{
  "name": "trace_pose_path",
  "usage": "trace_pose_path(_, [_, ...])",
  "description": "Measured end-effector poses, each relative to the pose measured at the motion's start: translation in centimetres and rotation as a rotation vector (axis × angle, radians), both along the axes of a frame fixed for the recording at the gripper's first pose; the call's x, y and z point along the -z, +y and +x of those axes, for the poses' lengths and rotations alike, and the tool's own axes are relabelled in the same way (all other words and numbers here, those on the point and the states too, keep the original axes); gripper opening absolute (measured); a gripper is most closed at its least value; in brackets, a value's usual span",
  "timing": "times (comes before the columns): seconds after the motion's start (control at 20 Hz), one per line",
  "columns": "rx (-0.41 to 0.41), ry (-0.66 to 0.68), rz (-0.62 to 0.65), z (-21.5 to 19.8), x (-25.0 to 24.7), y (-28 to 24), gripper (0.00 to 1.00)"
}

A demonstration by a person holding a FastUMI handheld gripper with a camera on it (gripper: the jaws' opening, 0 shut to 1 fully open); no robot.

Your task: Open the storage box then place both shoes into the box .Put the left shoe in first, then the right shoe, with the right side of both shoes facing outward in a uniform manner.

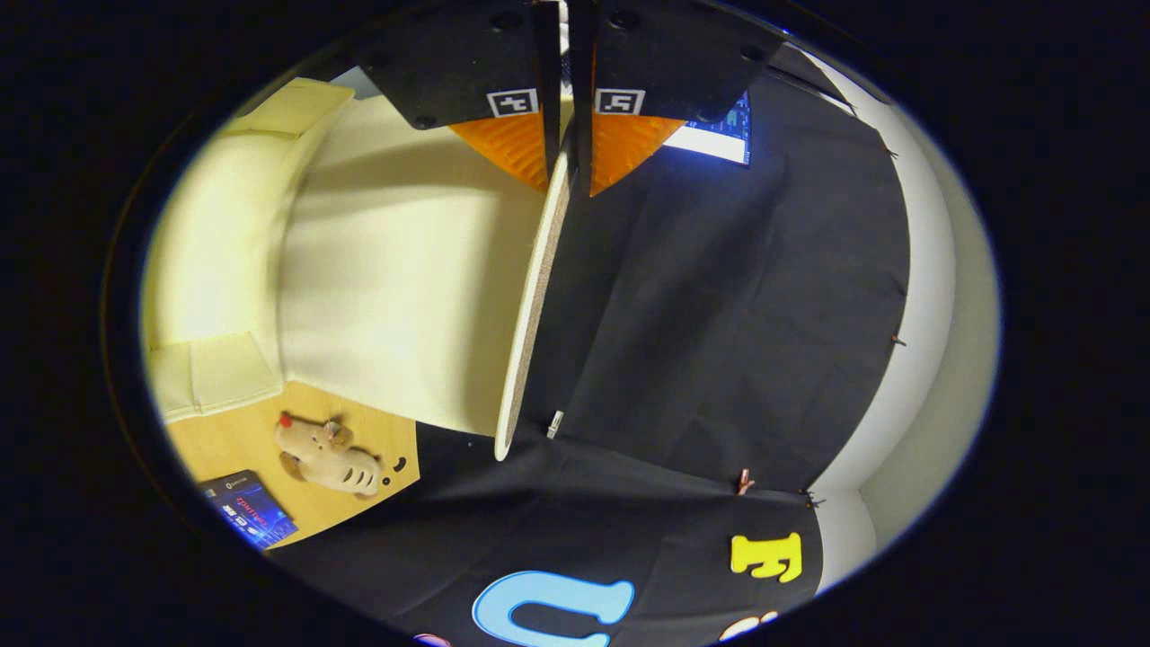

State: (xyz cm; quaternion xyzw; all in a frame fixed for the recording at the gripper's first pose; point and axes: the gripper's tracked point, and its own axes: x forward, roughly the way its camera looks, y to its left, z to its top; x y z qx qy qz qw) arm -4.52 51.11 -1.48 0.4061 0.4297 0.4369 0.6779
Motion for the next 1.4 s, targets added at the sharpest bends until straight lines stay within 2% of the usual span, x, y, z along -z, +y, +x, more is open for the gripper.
trace_pose_path(0.3, [-0.064, -0.024, -0.165, -0.9, 4.8, 5.3, 0.11])
trace_pose_path(0.35, [-0.066, -0.041, -0.200, -0.4, 5.3, 4.8, 0.12])
trace_pose_path(0.45, [-0.058, -0.094, -0.299, 0.2, 7.3, 4.1, 0.19])
trace_pose_path(0.55, [-0.008, -0.130, -0.417, 1.8, 9.4, 1.8, 0.34])
trace_pose_path(0.6, [0.017, -0.141, -0.440, 2.4, 9.4, 0.7, 0.37])
trace_pose_path(0.75, [0.085, -0.185, -0.478, 3.2, 7.9, -3.4, 0.99])
trace_pose_path(0.9, [0.198, -0.258, -0.532, 4.4, 6.7, -9.7, 0.98])
trace_pose_path(1.1, [0.322, -0.315, -0.639, 4.6, 6.7, -21.0, 0.99])
trace_pose_path(1.4, [0.420, -0.334, -0.888, 4.3, 11.6, -37.8, 0.99])
